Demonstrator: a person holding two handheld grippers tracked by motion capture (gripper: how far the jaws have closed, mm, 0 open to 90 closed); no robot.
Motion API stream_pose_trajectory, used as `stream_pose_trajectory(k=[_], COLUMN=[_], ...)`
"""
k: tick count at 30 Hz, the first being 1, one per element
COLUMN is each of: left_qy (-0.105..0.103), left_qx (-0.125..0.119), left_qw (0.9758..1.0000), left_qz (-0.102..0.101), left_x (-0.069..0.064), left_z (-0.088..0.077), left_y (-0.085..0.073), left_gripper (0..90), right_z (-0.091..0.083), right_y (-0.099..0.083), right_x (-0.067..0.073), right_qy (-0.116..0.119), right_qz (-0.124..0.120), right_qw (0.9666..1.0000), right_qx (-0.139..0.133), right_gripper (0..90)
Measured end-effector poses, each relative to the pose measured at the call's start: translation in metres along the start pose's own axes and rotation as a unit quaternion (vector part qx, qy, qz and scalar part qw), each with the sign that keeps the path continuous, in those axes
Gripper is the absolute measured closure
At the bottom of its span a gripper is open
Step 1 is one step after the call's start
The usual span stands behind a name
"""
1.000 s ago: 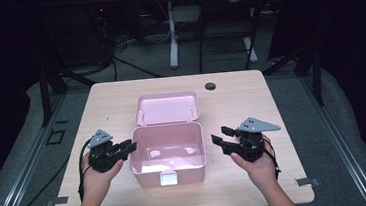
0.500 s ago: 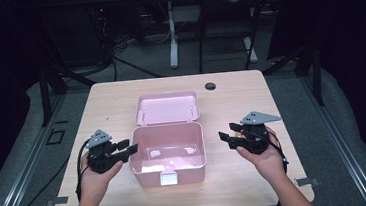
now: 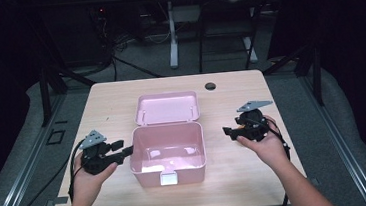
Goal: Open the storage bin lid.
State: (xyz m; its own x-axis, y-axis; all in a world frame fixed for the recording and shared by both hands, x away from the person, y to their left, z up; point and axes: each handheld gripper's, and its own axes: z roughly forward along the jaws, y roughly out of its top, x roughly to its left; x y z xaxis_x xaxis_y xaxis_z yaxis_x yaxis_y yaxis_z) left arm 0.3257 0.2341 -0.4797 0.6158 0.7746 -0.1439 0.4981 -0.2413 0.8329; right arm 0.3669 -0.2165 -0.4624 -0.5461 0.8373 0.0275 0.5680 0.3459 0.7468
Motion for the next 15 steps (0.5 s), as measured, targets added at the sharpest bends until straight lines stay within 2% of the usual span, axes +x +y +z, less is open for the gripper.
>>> stream_pose_trajectory(k=[4,11,15], left_qy=[-0.001,-0.007,-0.01], left_qx=[0.0,-0.001,-0.003], left_qw=[1.0,0.9999,0.9998], left_qz=[0.007,0.013,0.016], left_x=[-0.002,-0.006,-0.006], left_z=[0.001,0.0,-0.001], left_y=[0.001,0.002,0.004], left_gripper=[50.5,49.7,50.0], right_z=[0.004,0.008,0.011], right_y=[0.008,0.018,0.02], right_x=[-0.004,-0.01,-0.015], right_qy=[-0.012,-0.023,-0.027], right_qz=[-0.009,-0.022,-0.019], right_qw=[0.9996,0.9981,0.9969], right_qx=[0.025,0.052,0.071], right_gripper=[37.4,36.5,35.4])
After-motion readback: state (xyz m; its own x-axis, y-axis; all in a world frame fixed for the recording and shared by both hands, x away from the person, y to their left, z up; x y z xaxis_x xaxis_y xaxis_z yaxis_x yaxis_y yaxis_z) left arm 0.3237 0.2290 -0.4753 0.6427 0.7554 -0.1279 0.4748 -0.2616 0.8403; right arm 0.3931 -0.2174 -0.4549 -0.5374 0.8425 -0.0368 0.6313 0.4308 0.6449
